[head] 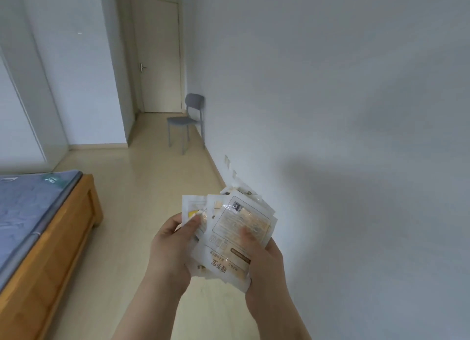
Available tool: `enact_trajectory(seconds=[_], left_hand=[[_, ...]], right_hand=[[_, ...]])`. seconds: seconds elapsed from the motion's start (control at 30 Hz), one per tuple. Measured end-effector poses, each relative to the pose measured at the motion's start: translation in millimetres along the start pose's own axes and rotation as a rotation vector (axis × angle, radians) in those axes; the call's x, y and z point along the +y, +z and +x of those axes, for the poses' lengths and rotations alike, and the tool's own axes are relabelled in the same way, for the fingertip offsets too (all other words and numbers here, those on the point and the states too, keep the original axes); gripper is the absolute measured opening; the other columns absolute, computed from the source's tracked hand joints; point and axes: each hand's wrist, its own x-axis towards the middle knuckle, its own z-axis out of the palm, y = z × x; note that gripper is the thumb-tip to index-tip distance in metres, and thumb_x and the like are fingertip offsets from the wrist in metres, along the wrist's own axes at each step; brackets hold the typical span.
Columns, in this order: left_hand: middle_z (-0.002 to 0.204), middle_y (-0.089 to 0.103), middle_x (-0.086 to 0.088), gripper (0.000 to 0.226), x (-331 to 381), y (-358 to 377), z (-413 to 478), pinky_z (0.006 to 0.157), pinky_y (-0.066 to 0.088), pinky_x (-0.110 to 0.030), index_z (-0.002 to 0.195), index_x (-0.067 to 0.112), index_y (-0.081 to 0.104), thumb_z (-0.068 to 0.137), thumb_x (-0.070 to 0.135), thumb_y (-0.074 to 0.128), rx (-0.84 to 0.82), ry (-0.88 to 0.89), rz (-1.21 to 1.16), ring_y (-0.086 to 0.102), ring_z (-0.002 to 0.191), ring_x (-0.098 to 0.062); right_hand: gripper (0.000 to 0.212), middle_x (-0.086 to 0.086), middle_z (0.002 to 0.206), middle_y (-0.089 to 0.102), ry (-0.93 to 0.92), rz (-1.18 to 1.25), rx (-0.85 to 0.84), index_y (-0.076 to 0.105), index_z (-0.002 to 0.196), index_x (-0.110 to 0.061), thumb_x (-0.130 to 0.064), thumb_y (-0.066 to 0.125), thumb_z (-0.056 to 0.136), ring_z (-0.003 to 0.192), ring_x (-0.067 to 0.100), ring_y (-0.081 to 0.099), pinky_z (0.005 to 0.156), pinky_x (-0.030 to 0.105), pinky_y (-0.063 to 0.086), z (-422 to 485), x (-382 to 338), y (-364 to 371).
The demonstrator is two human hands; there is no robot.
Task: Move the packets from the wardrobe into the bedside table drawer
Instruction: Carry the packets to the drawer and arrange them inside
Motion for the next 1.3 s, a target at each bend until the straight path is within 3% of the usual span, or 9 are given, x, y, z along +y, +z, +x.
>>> enact_trajectory(seconds=[0.07, 0.23, 0.47, 0.63, 0.77, 0.87, 0.97, 1.1, 1.3], left_hand=[[0.076, 0.065, -0.011, 0.015, 9.8, 2.2, 44.1, 0.062, 0.051, -0.050, 0.076, 0.017, 0.058, 0.091, 0.017, 0.059, 0.075, 0.000, -0.027, 0.059, 0.064, -0.029], [0.059, 0.068, -0.004, 0.015, 26.4, -16.4, 137.9, 0.055, 0.049, -0.031, 0.080, 0.015, 0.055, 0.093, 0.008, 0.055, 0.195, 0.023, -0.110, 0.061, 0.053, -0.022], [0.085, 0.071, -0.014, 0.014, 96.8, -29.5, 315.2, 0.077, 0.051, -0.053, 0.086, 0.012, 0.057, 0.087, -0.001, 0.061, 0.227, 0.026, -0.144, 0.065, 0.077, -0.033], [0.075, 0.074, -0.010, 0.009, 162.7, -37.5, 435.6, 0.059, 0.055, -0.040, 0.088, 0.011, 0.064, 0.091, 0.009, 0.057, 0.221, 0.054, -0.156, 0.069, 0.061, -0.026], [0.073, 0.074, -0.009, 0.013, 182.6, -41.2, 519.7, 0.070, 0.053, -0.046, 0.087, 0.012, 0.064, 0.094, 0.009, 0.053, 0.241, 0.035, -0.163, 0.067, 0.075, -0.031], [0.082, 0.073, -0.011, 0.015, 192.9, -45.3, 590.6, 0.077, 0.052, -0.052, 0.091, 0.016, 0.065, 0.095, 0.010, 0.052, 0.283, 0.052, -0.154, 0.067, 0.082, -0.034], [0.080, 0.074, -0.010, 0.017, 207.3, -43.6, 664.6, 0.070, 0.053, -0.050, 0.094, 0.018, 0.064, 0.097, 0.012, 0.048, 0.283, 0.056, -0.175, 0.067, 0.082, -0.033], [0.084, 0.075, -0.010, 0.021, 240.1, -31.3, 755.4, 0.073, 0.053, -0.049, 0.101, 0.018, 0.064, 0.099, 0.013, 0.043, 0.218, 0.069, -0.190, 0.069, 0.077, -0.032], [0.094, 0.073, -0.015, 0.029, 274.2, -58.0, 852.7, 0.075, 0.054, -0.055, 0.109, 0.014, 0.061, 0.090, -0.005, 0.050, 0.277, 0.161, -0.132, 0.071, 0.080, -0.035]], right_hand=[[0.016, 0.012, 0.096, 0.073, 0.057, -0.029, -0.063, 0.067, 0.104, -0.015, -0.019, 0.063, 0.089, 0.088, 0.032, 0.071, 0.078, 0.051, 0.057, 50.7, -0.1, 18.5], [0.014, 0.012, 0.096, 0.074, 0.164, -0.055, -0.180, 0.069, 0.102, -0.015, -0.018, 0.062, 0.090, 0.093, 0.032, 0.070, 0.084, 0.055, 0.054, 147.7, 17.6, 65.1], [0.019, 0.013, 0.102, 0.072, 0.167, -0.047, -0.225, 0.066, 0.109, -0.014, -0.018, 0.058, 0.092, 0.096, 0.032, 0.069, 0.084, 0.051, 0.055, 324.8, 26.3, 174.0], [0.019, 0.011, 0.102, 0.073, 0.187, 0.024, -0.246, 0.066, 0.109, -0.016, -0.019, 0.059, 0.092, 0.096, 0.032, 0.069, 0.086, 0.053, 0.053, 437.4, 19.6, 258.8], [0.015, 0.009, 0.094, 0.074, 0.189, 0.029, -0.213, 0.066, 0.105, -0.017, -0.016, 0.059, 0.091, 0.089, 0.029, 0.070, 0.074, 0.043, 0.057, 517.6, 26.3, 297.8], [0.014, 0.008, 0.092, 0.074, 0.225, 0.008, -0.215, 0.066, 0.103, -0.017, -0.015, 0.060, 0.091, 0.086, 0.027, 0.070, 0.069, 0.039, 0.056, 585.4, 34.5, 329.2], [0.014, 0.009, 0.094, 0.073, 0.231, -0.006, -0.268, 0.066, 0.102, -0.017, -0.014, 0.061, 0.090, 0.088, 0.028, 0.070, 0.072, 0.042, 0.056, 658.1, 35.2, 363.5], [0.014, 0.009, 0.094, 0.073, 0.243, -0.012, -0.317, 0.066, 0.103, -0.016, -0.013, 0.061, 0.090, 0.087, 0.028, 0.069, 0.069, 0.040, 0.056, 751.7, 26.7, 412.6], [0.015, 0.010, 0.094, 0.074, 0.319, -0.040, -0.451, 0.066, 0.105, -0.016, -0.015, 0.059, 0.091, 0.085, 0.027, 0.070, 0.066, 0.038, 0.057, 848.7, 43.7, 497.1]])
